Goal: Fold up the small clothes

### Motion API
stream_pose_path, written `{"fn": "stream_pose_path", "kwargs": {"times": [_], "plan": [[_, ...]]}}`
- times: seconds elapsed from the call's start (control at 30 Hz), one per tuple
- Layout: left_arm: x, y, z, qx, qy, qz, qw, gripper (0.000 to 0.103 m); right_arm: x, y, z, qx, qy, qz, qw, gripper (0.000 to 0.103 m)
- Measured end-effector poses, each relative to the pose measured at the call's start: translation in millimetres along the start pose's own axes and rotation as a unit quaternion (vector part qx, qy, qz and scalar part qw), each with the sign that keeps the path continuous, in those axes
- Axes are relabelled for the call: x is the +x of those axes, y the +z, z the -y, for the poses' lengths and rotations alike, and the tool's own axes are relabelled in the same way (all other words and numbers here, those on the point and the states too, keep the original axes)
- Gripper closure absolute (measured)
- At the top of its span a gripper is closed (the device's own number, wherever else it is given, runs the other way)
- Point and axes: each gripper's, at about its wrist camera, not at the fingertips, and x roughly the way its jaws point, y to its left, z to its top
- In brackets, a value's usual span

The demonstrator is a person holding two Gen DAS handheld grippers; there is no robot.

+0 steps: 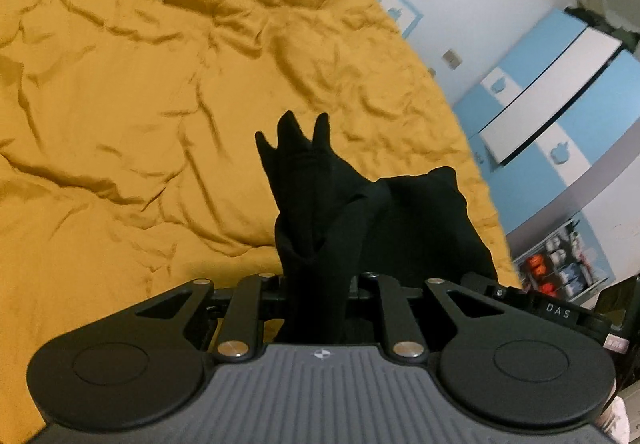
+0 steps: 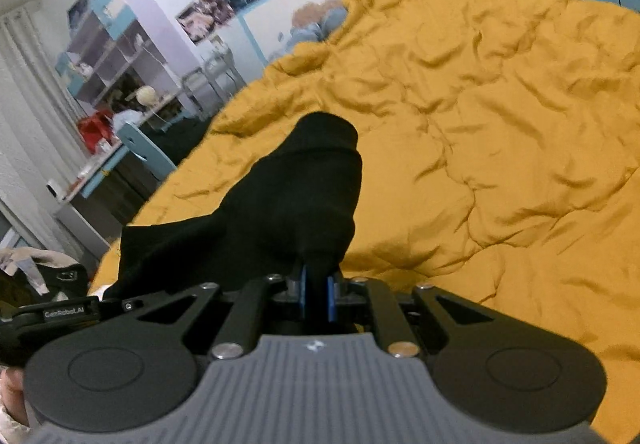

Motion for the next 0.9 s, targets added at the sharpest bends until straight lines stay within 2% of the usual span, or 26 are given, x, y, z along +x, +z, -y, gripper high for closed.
{"fn": "stream_pose_path", "kwargs": {"times": [0.27, 0.43, 0.6, 0.7, 0.8, 0.9], "plan": [[49, -6, -41, -0.031, 0.036, -0.066, 0.9967, 0.080, 81, -3, 31, 0.025, -0.030, -0.066, 0.997, 0.098], [63, -6, -62, -0.053, 0.045, -0.083, 0.9941, 0.073, 102, -5, 42, 0.030, -0.043, -0.078, 0.996, 0.094], [53, -4, -64, -0.055, 0.059, -0.062, 0.9948, 0.065, 99, -2, 44, 0.027, -0.045, -0.071, 0.996, 0.088], [39, 2, -60, -0.044, 0.091, -0.035, 0.9942, 0.064, 87, 1, 42, 0.017, -0.069, -0.050, 0.996, 0.081], [19, 5, -56, -0.035, 0.112, -0.019, 0.9929, 0.065, 70, 9, 40, 0.012, -0.096, -0.027, 0.995, 0.081], [1, 6, -40, -0.010, 0.123, -0.008, 0.9923, 0.065, 49, 12, 32, -0.005, -0.088, -0.021, 0.996, 0.080]]}}
